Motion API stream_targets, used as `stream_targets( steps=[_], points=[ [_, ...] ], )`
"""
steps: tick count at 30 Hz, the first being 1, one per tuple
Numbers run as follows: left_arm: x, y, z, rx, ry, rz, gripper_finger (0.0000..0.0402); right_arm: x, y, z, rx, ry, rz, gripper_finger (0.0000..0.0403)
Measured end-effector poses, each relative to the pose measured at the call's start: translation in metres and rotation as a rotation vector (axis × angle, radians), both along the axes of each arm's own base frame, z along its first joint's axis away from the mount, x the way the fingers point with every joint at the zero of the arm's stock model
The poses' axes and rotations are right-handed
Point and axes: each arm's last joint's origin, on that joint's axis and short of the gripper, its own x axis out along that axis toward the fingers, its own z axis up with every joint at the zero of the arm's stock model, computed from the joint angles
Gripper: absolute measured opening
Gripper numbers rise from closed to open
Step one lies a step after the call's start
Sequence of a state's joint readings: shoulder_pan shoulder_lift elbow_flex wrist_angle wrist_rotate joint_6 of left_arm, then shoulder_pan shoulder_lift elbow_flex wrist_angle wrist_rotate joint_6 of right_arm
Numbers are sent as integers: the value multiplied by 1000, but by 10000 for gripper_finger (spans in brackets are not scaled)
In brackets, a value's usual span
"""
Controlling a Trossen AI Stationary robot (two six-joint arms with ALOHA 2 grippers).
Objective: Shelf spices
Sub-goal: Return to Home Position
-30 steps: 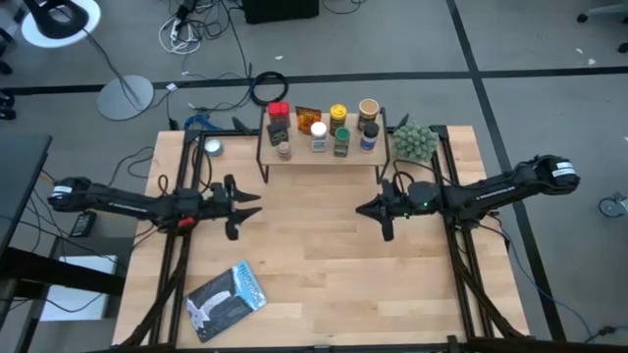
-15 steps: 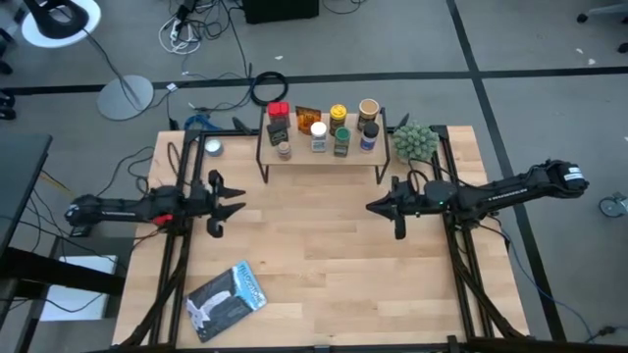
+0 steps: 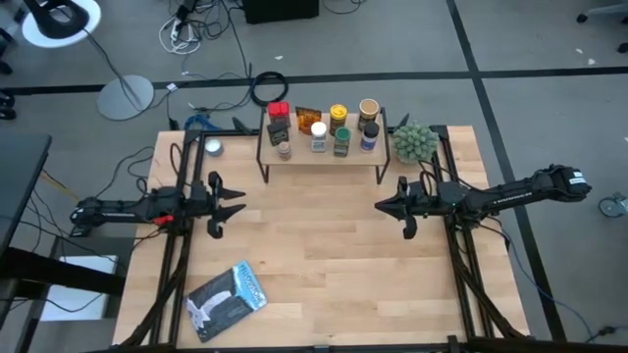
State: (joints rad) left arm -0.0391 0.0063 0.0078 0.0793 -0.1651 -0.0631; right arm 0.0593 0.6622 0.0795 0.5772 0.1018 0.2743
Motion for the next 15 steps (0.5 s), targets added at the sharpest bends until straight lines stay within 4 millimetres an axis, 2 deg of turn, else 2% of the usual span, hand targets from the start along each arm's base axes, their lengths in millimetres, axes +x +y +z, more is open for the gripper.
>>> stream_targets(
  steps=[8,15],
  points=[
    [0,0,1,4,-5,0,170,-4,-1,-2,-27,41,28,16],
    [0,0,0,6,-4,-1,170,-16,-2,2,-44,22,36,12]
  ],
)
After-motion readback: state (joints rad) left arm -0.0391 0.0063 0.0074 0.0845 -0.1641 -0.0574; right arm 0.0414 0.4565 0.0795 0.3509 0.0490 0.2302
